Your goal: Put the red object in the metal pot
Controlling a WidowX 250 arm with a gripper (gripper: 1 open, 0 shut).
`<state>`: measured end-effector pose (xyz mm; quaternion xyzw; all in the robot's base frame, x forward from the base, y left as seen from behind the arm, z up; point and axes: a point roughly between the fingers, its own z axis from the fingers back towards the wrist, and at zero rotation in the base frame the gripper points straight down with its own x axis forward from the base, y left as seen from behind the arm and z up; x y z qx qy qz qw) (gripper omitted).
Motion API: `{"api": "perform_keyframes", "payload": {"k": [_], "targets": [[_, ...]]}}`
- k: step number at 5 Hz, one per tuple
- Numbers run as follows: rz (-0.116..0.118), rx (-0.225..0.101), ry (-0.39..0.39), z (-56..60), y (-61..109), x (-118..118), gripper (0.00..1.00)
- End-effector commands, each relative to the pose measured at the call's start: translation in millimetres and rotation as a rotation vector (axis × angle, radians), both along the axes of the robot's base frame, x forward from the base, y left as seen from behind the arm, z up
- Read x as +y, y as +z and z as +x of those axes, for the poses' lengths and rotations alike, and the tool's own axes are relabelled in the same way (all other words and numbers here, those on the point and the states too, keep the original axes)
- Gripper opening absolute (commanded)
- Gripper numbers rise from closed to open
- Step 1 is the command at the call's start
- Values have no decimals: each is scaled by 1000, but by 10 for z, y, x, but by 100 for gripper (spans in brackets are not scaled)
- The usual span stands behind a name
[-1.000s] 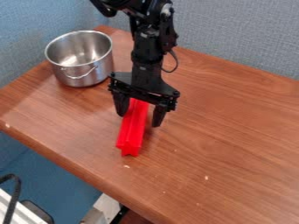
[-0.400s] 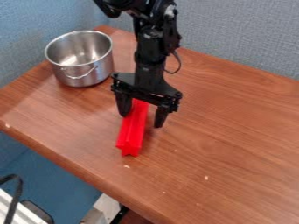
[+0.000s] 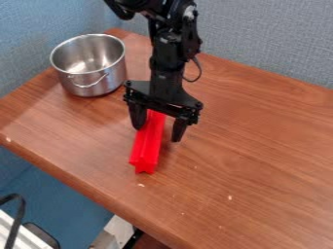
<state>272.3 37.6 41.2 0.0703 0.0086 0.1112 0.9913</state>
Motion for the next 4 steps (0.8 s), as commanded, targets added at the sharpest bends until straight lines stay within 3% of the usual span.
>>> {"api": "perform_keyframes", "payload": {"k": [1,4], "targets": [[9,-38,-7,76,92,26,0],[-12,-23,-11,48,137,102,0]]}}
